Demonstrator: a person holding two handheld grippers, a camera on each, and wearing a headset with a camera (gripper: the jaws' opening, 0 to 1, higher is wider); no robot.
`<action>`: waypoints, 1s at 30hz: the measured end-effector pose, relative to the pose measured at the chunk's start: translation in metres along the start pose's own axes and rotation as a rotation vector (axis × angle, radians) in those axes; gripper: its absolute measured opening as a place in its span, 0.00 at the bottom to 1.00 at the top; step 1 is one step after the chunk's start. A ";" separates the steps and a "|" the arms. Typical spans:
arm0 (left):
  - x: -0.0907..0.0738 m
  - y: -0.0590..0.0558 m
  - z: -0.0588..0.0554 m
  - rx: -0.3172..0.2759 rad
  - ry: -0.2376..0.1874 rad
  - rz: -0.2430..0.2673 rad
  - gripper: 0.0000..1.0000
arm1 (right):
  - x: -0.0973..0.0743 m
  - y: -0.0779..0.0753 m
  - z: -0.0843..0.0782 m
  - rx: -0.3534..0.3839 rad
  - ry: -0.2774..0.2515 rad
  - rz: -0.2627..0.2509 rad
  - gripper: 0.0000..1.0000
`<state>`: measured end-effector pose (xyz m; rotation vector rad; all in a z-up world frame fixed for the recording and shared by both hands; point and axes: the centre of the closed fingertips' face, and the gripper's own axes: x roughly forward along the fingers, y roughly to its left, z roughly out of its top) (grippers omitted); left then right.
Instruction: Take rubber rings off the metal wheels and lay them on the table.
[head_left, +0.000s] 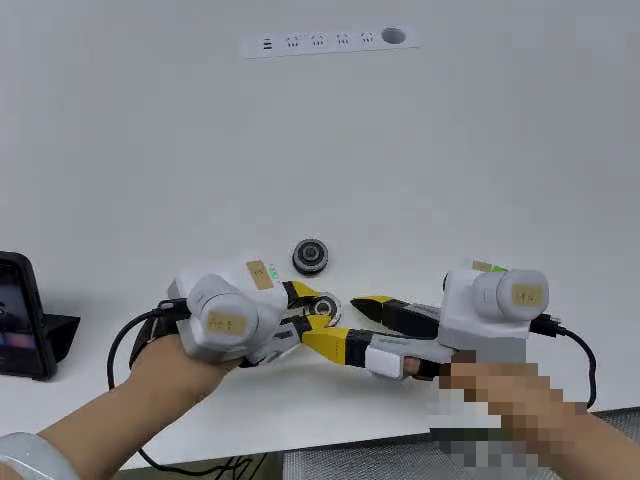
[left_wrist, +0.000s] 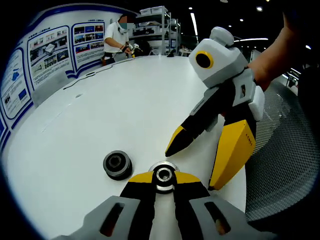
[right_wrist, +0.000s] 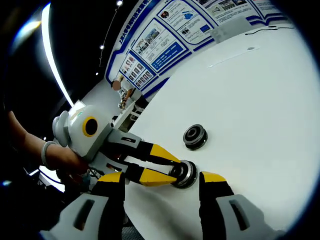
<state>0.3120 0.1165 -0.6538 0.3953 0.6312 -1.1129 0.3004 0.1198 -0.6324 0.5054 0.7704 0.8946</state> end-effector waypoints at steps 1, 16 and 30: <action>0.000 0.000 0.000 0.000 0.000 0.000 0.13 | 0.001 -0.001 0.000 0.008 0.000 -0.001 0.60; 0.000 0.001 0.000 -0.011 -0.011 0.001 0.13 | 0.011 -0.007 0.005 0.082 -0.009 0.012 0.54; 0.000 0.002 -0.001 -0.020 -0.016 0.005 0.13 | 0.017 -0.006 0.004 0.090 0.011 0.034 0.54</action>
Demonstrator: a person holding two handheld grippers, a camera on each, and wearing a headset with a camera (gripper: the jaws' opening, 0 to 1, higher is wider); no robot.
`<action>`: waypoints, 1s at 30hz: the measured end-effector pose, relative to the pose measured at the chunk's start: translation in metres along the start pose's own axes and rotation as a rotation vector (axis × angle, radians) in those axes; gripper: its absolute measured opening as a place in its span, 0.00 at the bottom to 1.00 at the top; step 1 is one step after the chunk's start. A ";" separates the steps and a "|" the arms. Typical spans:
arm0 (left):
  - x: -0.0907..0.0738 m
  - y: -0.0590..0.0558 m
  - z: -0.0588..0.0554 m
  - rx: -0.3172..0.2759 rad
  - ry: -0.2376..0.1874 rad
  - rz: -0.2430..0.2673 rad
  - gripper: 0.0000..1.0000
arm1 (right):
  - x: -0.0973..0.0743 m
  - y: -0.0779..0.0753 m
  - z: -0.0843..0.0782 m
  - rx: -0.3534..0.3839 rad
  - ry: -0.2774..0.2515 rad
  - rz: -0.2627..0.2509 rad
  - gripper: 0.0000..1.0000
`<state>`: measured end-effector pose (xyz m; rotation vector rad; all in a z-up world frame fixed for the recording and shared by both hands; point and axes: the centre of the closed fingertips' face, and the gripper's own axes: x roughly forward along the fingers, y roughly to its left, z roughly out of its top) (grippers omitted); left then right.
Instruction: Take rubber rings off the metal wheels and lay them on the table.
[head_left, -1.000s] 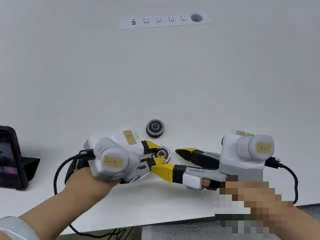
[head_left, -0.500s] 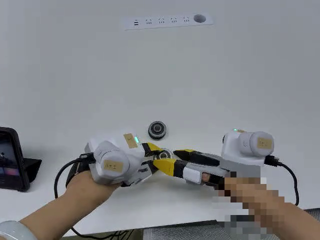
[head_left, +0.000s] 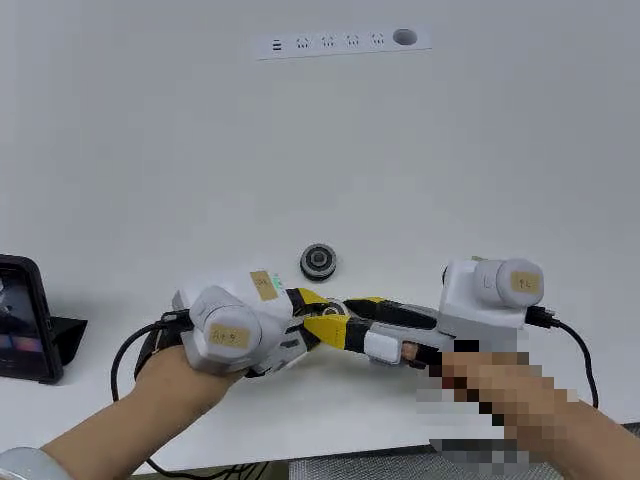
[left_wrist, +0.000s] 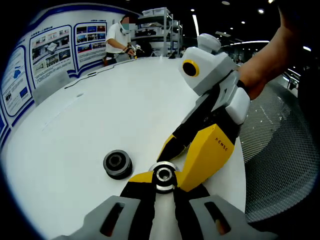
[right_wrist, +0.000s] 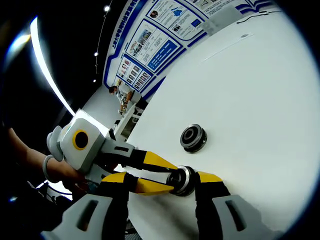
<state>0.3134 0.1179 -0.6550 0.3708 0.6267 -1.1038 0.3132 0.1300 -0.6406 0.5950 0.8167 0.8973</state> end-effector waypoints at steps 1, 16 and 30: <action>0.000 0.000 0.000 -0.001 0.000 0.000 0.13 | 0.000 0.000 -0.001 -0.002 0.002 0.001 0.55; 0.000 -0.001 0.000 -0.005 -0.003 0.001 0.13 | -0.010 0.004 -0.005 0.028 0.009 0.023 0.54; 0.000 -0.001 -0.001 -0.010 -0.005 0.001 0.13 | -0.014 0.006 -0.010 0.053 0.026 0.047 0.49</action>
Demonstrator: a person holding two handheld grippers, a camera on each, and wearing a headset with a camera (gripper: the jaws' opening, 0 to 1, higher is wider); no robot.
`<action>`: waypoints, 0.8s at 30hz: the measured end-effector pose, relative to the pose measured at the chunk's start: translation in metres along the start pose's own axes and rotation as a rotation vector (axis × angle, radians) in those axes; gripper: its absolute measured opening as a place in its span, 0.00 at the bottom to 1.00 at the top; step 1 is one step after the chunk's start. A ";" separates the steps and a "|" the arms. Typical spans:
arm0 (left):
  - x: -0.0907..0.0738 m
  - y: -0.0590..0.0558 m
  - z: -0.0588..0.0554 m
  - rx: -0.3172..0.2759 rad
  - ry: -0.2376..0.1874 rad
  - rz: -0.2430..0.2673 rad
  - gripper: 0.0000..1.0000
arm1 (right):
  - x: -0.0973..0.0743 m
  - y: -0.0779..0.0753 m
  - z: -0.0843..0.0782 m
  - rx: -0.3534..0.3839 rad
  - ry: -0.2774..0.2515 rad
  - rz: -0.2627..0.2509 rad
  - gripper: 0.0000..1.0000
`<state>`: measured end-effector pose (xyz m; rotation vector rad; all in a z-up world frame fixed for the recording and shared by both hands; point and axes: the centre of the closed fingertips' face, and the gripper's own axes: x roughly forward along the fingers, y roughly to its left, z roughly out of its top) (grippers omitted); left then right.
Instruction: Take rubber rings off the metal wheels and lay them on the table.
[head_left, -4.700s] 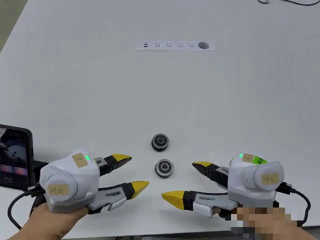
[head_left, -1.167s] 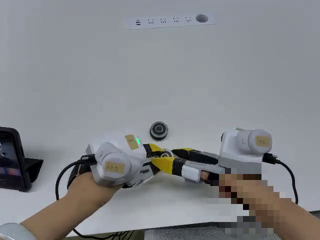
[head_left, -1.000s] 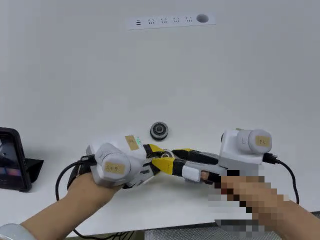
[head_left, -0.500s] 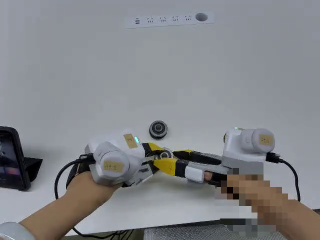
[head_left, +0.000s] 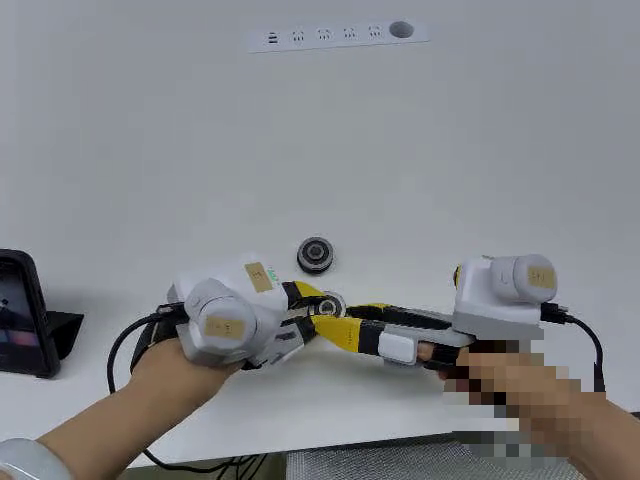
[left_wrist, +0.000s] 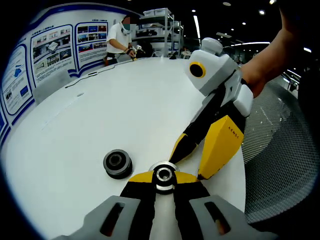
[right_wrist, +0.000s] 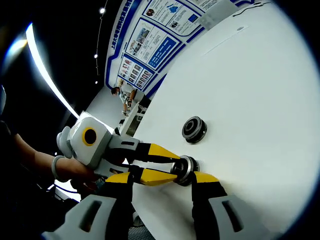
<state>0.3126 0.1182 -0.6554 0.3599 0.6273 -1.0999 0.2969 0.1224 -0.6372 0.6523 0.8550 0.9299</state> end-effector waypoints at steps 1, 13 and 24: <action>0.000 0.000 0.000 0.000 0.000 0.000 0.13 | -0.001 0.000 0.000 0.005 -0.002 0.001 0.49; 0.000 -0.001 0.000 -0.002 -0.003 0.000 0.13 | -0.003 -0.001 0.001 0.014 -0.002 0.000 0.47; 0.000 0.000 0.000 -0.001 -0.002 0.001 0.13 | -0.003 -0.004 0.008 -0.004 -0.034 -0.015 0.45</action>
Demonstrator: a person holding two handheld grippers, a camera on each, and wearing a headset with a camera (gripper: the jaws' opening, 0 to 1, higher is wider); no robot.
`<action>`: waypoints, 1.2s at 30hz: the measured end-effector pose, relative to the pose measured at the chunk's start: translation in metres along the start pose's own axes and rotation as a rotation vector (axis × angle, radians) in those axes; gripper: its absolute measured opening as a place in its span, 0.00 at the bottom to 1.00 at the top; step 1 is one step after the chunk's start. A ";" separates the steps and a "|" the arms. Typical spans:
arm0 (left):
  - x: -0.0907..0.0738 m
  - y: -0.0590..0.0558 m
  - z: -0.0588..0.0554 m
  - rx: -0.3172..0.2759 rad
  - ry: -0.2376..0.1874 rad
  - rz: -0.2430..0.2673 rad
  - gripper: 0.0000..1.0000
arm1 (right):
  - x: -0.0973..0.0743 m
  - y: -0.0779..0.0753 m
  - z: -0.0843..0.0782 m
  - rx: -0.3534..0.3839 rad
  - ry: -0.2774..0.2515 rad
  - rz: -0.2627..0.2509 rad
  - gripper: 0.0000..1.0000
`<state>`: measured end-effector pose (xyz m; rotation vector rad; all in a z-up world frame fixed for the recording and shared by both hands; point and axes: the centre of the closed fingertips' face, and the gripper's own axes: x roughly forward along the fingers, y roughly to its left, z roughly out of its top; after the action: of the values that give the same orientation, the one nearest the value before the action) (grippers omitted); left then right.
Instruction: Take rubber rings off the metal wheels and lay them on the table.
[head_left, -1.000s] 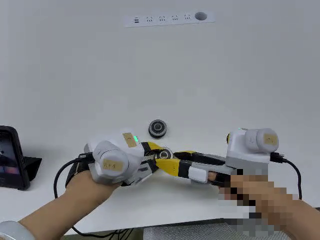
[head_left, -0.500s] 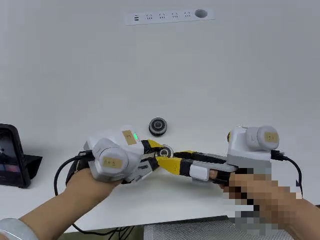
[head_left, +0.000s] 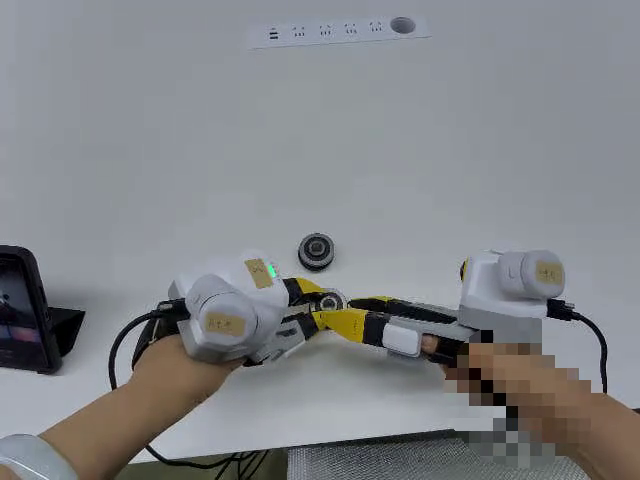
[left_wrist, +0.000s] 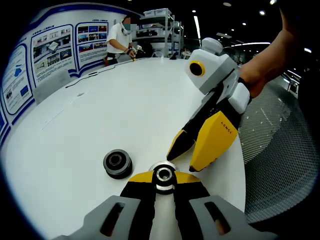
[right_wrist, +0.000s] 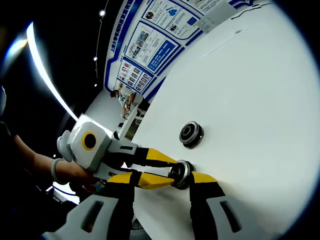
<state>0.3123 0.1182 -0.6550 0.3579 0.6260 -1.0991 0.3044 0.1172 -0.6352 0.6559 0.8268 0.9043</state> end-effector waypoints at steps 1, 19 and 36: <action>0.000 0.000 0.000 0.000 0.000 0.000 0.13 | 0.000 -0.001 0.001 -0.003 -0.002 -0.002 0.46; 0.000 0.000 0.000 -0.005 -0.004 0.004 0.13 | 0.017 -0.002 0.009 -0.033 0.033 0.020 0.49; 0.000 -0.001 0.000 -0.007 -0.006 0.005 0.13 | 0.016 -0.001 0.004 -0.031 0.070 0.040 0.51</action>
<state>0.3115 0.1176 -0.6552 0.3503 0.6230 -1.0925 0.3141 0.1300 -0.6387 0.6187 0.8631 0.9793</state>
